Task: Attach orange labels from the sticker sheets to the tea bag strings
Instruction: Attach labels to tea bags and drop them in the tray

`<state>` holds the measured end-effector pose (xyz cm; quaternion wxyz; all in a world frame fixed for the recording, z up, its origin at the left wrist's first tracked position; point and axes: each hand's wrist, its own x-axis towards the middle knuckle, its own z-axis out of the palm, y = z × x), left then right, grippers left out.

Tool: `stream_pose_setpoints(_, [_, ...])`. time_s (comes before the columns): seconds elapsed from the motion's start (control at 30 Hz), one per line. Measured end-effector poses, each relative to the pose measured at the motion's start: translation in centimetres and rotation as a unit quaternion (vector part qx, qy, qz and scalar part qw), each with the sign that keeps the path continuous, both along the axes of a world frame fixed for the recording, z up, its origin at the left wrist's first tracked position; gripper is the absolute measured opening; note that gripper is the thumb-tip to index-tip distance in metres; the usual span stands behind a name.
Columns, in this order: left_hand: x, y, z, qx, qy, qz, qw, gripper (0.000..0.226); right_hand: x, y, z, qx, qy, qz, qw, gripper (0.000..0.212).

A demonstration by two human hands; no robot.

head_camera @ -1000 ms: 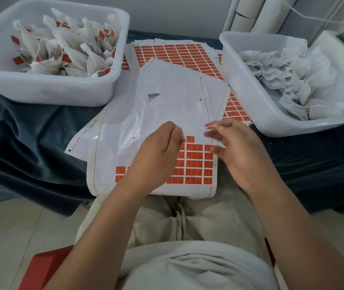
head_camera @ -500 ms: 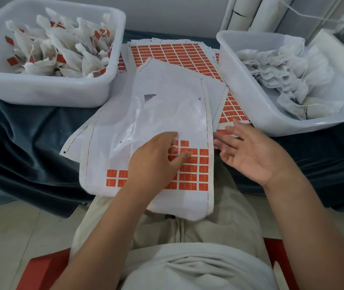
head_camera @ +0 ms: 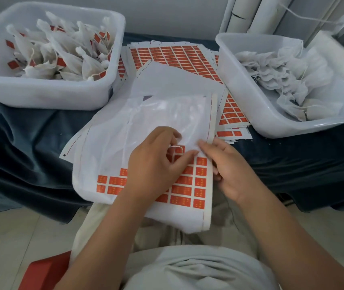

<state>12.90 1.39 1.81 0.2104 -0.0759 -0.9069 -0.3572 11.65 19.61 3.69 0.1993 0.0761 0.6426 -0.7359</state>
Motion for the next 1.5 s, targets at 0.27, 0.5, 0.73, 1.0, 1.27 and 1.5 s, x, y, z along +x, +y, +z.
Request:
stream_pose_setpoints(0.27, [0.8, 0.7, 0.9, -0.014, 0.089, 0.031, 0.995, 0.032, 0.3, -1.0, 0.4, -0.212, -0.021, -0.047, 0.976, 0.032])
stream_pose_setpoints(0.5, [1.0, 0.8, 1.9, 0.013, 0.033, 0.046, 0.998, 0.03, 0.4, -1.1, 0.1, -0.072, 0.067, -0.089, 0.991, 0.026])
stream_pose_setpoints(0.73, [0.7, -0.1, 2.3, -0.064, 0.039, 0.013, 0.997, 0.039, 0.5, -0.5, 0.1, 0.081, 0.158, -0.051, 0.983, 0.022])
stream_pose_setpoints(1.0, [0.8, -0.1, 2.7, -0.033, -0.008, 0.016, 0.999, 0.023, 0.2, -0.7, 0.3, -0.091, 0.034, -0.082, 0.992, 0.024])
stream_pose_setpoints(1.27, [1.1, -0.1, 3.7, -0.043, -0.067, 0.026, 0.996, 0.025, 0.2, -1.3, 0.2, -0.209, -0.001, -0.061, 0.976, 0.036])
stream_pose_setpoints(1.5, [1.3, 0.2, 3.8, 0.031, -0.082, 0.04, 0.995, 0.023, 0.3, -0.7, 0.0, -0.138, 0.048, -0.011, 0.989, 0.05])
